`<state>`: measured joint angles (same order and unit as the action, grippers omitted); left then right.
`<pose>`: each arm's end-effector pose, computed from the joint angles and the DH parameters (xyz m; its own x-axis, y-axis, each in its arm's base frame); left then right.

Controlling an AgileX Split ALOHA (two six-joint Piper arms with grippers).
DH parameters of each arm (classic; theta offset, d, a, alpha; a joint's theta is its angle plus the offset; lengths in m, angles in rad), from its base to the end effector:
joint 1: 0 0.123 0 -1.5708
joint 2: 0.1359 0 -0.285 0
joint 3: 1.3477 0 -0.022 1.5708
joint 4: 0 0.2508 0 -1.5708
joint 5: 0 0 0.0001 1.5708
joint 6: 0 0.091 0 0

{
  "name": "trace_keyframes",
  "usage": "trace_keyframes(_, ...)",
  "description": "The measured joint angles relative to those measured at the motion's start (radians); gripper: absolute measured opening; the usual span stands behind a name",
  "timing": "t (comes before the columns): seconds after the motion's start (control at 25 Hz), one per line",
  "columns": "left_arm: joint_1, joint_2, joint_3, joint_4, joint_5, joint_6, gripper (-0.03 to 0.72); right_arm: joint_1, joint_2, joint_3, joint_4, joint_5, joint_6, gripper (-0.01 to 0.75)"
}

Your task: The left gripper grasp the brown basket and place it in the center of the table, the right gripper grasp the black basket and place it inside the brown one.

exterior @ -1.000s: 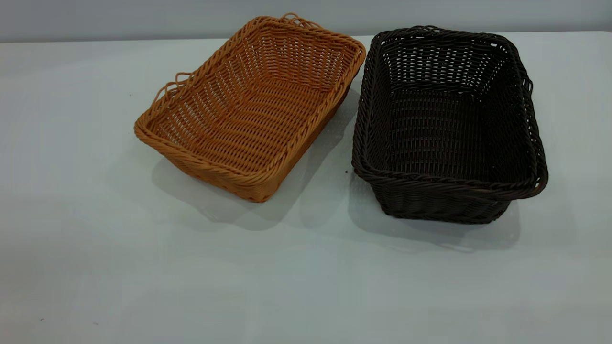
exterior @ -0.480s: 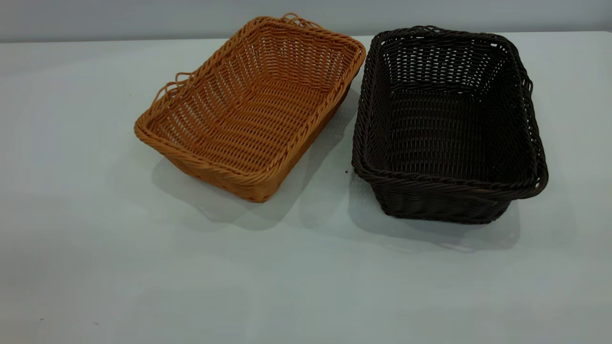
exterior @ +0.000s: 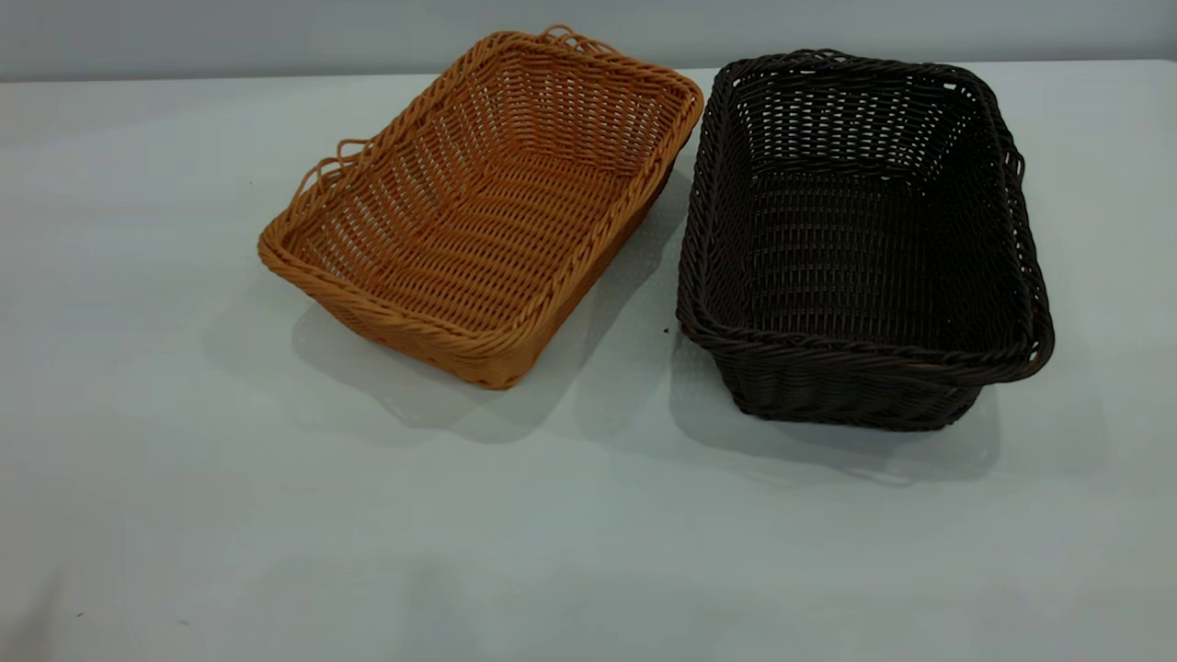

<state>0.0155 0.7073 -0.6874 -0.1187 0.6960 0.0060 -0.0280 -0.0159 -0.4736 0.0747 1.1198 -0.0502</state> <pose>0.1328 -0.0049 0.3215 -0.5870 -0.0940 -0.8041 -0.0039 0.9935 -0.1133 -0.0068 0.0063 0.2654 -0.5151 -0.0031 -0.8572 -0.0386 0.9991 0.0196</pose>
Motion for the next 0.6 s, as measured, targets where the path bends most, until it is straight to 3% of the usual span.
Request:
trace_keyframes(0.24, -0.017, 0.423, -0.182, -0.093, -0.217, 0.134, 0.552, 0.0, 0.0, 0.0, 0.0, -0.001, 0.042, 0.574)
trace_keyframes(0.6, -0.156, 1.006, -0.509, -0.115, -0.302, 0.275, 0.552, 0.0, 0.129, -0.017, -0.012, -0.064, 0.089, 0.574)
